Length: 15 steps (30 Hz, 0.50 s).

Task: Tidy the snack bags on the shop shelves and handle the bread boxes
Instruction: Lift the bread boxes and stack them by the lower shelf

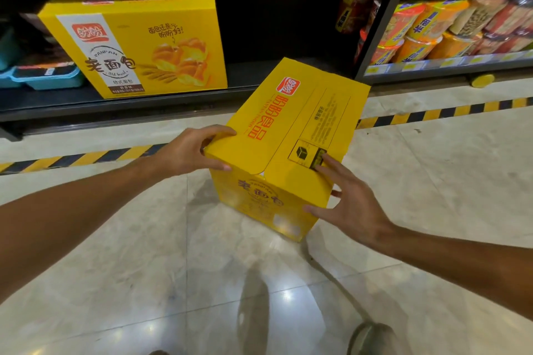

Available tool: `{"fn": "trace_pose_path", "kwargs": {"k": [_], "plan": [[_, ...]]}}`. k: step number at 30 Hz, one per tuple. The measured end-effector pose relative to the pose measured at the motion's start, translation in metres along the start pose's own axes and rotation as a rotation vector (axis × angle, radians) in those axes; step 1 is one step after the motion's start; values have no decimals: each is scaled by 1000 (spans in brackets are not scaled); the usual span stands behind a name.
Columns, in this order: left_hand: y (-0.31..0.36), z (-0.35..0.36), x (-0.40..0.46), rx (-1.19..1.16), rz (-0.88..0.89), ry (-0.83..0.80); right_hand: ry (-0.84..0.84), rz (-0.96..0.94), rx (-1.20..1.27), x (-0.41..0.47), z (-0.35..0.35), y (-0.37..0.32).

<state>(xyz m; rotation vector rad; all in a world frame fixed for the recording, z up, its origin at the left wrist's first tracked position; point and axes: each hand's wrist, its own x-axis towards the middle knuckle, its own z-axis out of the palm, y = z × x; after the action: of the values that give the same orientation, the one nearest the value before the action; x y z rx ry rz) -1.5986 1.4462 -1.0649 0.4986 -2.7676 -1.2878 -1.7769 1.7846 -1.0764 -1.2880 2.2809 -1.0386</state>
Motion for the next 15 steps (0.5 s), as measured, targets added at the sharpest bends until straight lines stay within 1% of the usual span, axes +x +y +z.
{"fn": "trace_pose_path", "kwargs": {"k": [3, 7, 9, 12, 15], "plan": [[-11, -1, -5, 32, -24, -9, -48, 34, -45, 1, 20, -7], [-21, -17, -5, 37, -67, 37, -156, 79, -73, 12, 31, -25], [-32, -29, -7, 54, -62, 108, -217, 18, -55, 17, 42, -30], [-52, -42, -11, 120, -100, 262, -334, -105, -8, 26, 66, -42], [-61, -38, -11, 171, -251, 361, -454, -228, 77, 47, 75, -55]]}}
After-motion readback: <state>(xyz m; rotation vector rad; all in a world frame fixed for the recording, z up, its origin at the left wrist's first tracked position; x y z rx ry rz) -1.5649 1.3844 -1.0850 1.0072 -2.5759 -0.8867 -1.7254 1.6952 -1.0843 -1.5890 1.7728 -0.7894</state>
